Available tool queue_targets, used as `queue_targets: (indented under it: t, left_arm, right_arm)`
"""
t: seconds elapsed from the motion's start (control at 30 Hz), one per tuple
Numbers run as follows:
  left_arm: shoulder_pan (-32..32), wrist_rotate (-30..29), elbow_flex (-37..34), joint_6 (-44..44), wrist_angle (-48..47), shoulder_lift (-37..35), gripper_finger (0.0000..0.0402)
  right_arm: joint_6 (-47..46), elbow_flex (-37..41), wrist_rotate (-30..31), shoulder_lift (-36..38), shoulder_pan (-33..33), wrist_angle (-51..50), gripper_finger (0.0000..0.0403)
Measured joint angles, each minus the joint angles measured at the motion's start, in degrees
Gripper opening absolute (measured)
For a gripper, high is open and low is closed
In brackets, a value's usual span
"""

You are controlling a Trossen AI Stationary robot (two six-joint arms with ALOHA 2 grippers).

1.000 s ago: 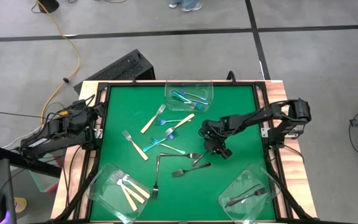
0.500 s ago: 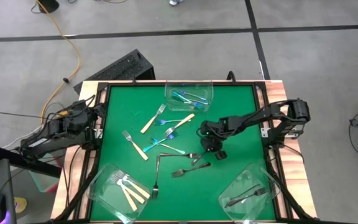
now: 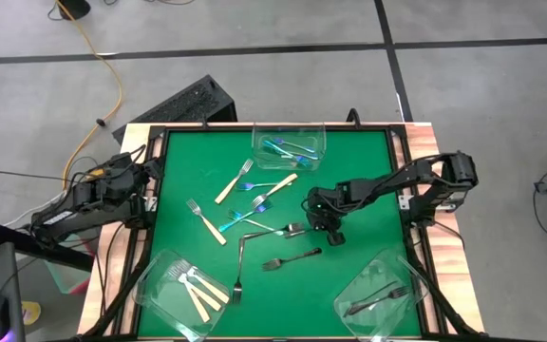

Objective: Sort silverware by color (type)
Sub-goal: Put the black fork into the bottom right transparent bin

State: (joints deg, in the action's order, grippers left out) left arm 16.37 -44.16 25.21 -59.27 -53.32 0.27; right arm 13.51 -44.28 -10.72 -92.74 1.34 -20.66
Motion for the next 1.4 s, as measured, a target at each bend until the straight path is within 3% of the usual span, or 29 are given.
queue_targets:
  t: [0.43, 1.2, 1.4]
  left_arm:
    - [0.0, 0.0, 0.0, 0.0, 0.0, 0.0, 0.0176]
    - [0.0, 1.5, 0.0, -0.1, 0.0, 0.0, 0.0176]
    - [0.0, 1.5, 0.0, -0.1, 0.0, 0.0, 0.0176]
  right_arm:
    - [-4.9, 0.3, 2.0, 9.5, -1.0, -6.6, 0.0006]
    - [-25.1, 0.0, 3.5, 32.2, -1.2, -5.7, 0.0006]
    - [-24.4, 0.0, 3.2, 36.9, -4.2, -5.7, 0.0006]
